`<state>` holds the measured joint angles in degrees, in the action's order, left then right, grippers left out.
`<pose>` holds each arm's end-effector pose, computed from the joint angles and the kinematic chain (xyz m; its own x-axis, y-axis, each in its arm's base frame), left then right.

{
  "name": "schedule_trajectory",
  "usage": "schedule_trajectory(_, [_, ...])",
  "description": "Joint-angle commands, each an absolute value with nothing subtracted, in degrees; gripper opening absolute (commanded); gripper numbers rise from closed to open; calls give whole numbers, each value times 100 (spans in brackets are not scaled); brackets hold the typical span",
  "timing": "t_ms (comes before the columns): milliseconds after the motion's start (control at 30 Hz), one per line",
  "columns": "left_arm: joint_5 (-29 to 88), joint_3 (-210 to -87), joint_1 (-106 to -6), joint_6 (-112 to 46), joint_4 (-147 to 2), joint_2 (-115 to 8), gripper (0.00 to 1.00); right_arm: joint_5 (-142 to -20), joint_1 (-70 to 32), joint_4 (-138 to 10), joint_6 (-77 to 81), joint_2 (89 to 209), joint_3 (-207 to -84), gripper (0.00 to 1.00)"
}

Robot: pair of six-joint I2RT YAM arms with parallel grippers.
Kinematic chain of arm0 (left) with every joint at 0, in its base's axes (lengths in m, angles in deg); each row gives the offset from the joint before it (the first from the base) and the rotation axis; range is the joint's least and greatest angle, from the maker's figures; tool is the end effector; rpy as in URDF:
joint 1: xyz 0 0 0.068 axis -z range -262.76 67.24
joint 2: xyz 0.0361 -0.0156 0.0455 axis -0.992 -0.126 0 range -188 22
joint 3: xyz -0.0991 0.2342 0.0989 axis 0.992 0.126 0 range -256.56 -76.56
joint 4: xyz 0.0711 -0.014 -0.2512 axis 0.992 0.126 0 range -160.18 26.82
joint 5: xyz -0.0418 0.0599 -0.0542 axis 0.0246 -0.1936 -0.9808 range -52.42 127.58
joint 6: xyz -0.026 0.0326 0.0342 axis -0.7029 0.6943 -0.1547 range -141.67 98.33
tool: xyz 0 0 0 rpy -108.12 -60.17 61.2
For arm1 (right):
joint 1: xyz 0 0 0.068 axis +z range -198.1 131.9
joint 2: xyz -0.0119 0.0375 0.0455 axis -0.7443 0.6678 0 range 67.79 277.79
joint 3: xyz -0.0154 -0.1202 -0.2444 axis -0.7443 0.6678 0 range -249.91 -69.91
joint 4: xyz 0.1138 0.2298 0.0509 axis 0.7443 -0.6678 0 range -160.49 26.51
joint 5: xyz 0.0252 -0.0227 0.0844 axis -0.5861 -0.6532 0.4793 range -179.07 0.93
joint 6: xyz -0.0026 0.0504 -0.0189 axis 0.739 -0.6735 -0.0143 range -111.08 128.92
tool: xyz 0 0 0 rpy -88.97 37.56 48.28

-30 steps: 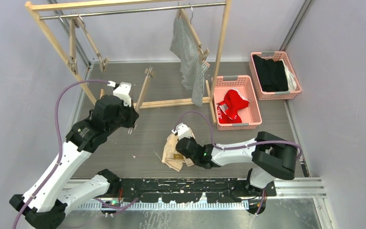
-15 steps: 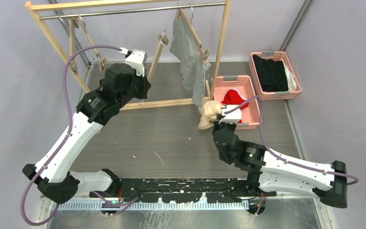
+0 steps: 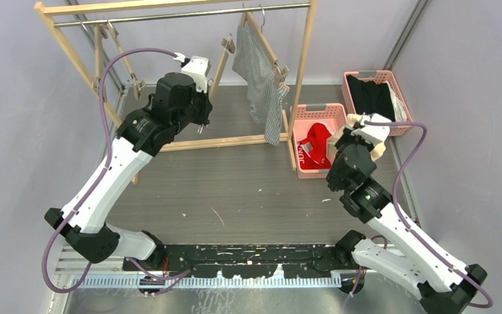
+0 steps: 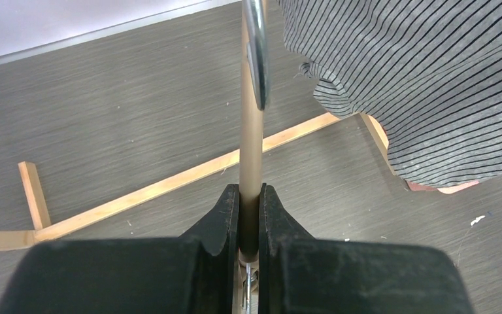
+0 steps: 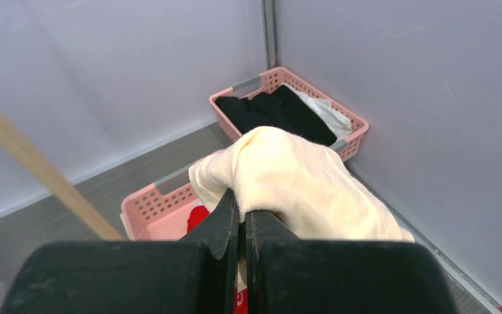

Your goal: Remove the underwear clipped to the hanger

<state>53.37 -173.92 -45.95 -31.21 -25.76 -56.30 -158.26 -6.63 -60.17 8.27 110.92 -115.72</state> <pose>0.2270 -0.1578 0.4624 -0.4011 0.1010 -0.9104 0.3175 0.9476 -0.0347 0.1385 0.0780 0.3744 0.0834 0.0791 -0.9934 0.4604 0.8810 0.1088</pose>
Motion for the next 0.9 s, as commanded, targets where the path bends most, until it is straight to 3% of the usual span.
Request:
schedule_trajectory(0, [5562,-17722,-4581,-3001,-2851,-5519,0,-15008,-1327,-5505,890,11711,-11911,1])
schedule_trajectory(867, [5427,-18473,-5439,-3104,-2439,-5874,0,-12839,-2591,-5461,-415,13941,-11883,1])
